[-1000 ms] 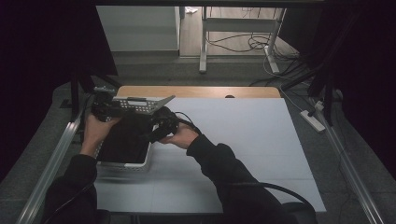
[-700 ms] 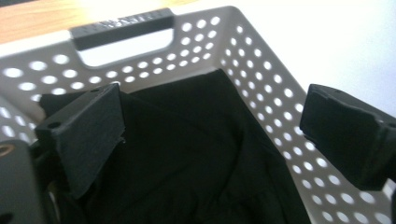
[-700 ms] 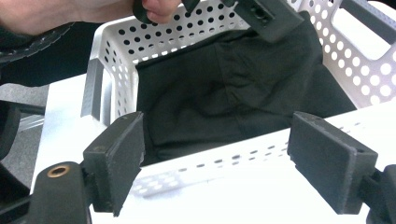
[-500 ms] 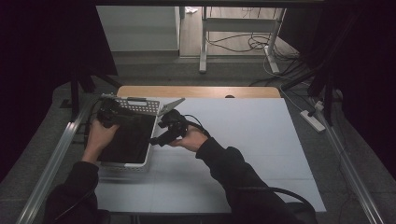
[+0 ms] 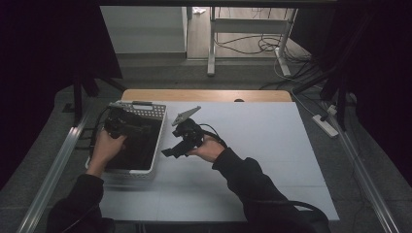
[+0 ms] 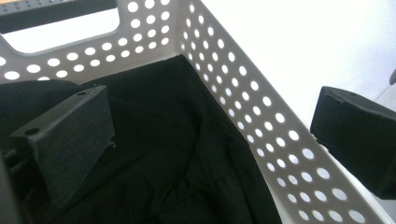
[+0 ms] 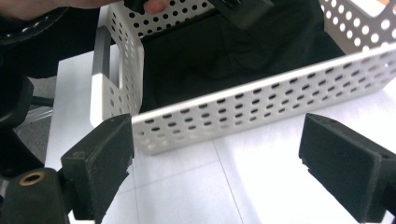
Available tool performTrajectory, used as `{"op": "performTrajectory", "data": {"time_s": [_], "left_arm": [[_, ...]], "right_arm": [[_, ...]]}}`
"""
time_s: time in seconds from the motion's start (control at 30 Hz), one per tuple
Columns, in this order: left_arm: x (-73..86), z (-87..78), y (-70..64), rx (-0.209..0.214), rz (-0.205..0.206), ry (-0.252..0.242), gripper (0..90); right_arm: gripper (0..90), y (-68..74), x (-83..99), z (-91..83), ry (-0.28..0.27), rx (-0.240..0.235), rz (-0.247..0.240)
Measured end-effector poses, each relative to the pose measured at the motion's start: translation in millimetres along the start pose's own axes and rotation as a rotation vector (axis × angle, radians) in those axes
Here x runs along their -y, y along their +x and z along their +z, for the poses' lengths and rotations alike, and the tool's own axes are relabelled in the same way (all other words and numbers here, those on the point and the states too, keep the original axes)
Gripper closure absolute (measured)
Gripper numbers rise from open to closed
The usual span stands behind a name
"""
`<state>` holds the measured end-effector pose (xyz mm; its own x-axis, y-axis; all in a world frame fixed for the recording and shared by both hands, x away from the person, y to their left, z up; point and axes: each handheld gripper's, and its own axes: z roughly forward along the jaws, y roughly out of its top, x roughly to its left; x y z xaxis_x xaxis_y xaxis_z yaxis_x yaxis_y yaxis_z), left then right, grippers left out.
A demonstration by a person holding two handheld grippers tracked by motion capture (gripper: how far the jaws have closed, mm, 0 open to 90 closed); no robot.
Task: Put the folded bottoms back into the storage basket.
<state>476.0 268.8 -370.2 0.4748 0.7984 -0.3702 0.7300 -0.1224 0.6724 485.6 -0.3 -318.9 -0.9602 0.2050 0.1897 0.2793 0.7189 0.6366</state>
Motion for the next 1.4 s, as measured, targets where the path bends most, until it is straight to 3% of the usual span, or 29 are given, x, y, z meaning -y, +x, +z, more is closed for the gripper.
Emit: {"op": "performTrajectory", "data": {"time_s": [0.3,0.57,1.0,1.4], "left_arm": [[9.5,-4.2,-5.8,0.038,0.008,-0.009,0.0],[17.7,-10.1,-12.0,0.053,0.010,-0.016,0.0],[31.3,-20.9,-25.2,0.022,0.026,0.035,0.0],[48.3,-35.4,-40.4,0.015,0.022,0.016,0.0]], "right_arm": [[6.5,-2.8,16.1,-8.4,0.022,-0.002,0.022],[3.7,-0.9,29.3,-20.3,0.003,0.020,0.025],[1.3,-2.3,51.9,-36.2,0.016,0.053,0.034],[1.2,-6.1,71.4,-51.2,0.021,0.080,0.051]]}}
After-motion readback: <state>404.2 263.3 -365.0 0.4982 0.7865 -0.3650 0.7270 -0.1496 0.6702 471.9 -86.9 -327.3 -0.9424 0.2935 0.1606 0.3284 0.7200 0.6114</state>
